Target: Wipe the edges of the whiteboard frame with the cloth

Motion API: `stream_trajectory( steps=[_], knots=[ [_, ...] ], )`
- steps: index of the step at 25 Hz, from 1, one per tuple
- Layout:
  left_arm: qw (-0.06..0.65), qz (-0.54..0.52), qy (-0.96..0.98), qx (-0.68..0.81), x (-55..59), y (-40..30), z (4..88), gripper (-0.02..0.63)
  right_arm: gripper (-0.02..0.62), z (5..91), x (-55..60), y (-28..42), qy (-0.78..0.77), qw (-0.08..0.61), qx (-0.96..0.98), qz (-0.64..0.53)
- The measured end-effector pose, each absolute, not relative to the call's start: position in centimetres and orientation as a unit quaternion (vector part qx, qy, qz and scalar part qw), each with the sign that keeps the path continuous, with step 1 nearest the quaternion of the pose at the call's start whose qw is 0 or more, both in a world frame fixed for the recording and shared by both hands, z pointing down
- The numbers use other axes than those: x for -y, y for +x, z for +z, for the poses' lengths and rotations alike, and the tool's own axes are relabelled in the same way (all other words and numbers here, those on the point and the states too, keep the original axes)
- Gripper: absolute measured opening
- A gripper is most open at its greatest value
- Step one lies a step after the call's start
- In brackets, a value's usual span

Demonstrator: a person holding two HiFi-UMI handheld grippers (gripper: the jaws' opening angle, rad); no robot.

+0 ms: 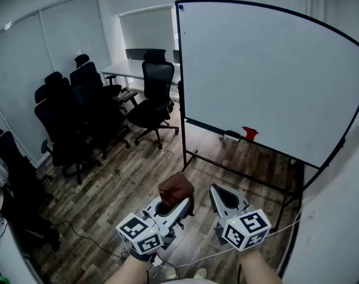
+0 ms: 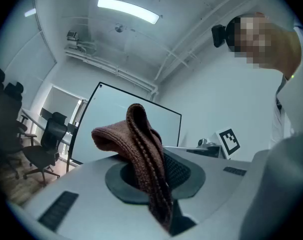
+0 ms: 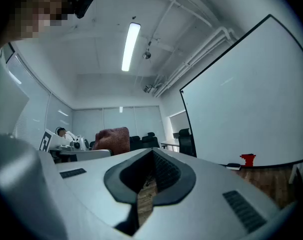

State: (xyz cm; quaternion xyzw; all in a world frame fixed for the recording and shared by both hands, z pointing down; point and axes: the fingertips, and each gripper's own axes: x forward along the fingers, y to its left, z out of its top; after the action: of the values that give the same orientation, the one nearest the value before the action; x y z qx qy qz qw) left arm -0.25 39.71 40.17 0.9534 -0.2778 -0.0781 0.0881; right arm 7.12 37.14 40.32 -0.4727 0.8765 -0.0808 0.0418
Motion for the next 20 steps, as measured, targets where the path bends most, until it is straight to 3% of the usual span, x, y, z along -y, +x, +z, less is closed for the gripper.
stream_trajectory(
  steps=[12, 20],
  knots=[
    [0.099, -0.074, 0.948, 0.293, -40.6, 2.3, 40.6, 0.064, 0.002, 40.4, -37.7, 9.5, -0.456, 0.042, -0.885, -0.084],
    [0.087, -0.068, 0.942, 0.316, -39.6, 1.4, 39.9, 0.064, 0.002, 39.4, -37.3, 10.7, -0.446, 0.079, -0.886, -0.095]
  ],
)
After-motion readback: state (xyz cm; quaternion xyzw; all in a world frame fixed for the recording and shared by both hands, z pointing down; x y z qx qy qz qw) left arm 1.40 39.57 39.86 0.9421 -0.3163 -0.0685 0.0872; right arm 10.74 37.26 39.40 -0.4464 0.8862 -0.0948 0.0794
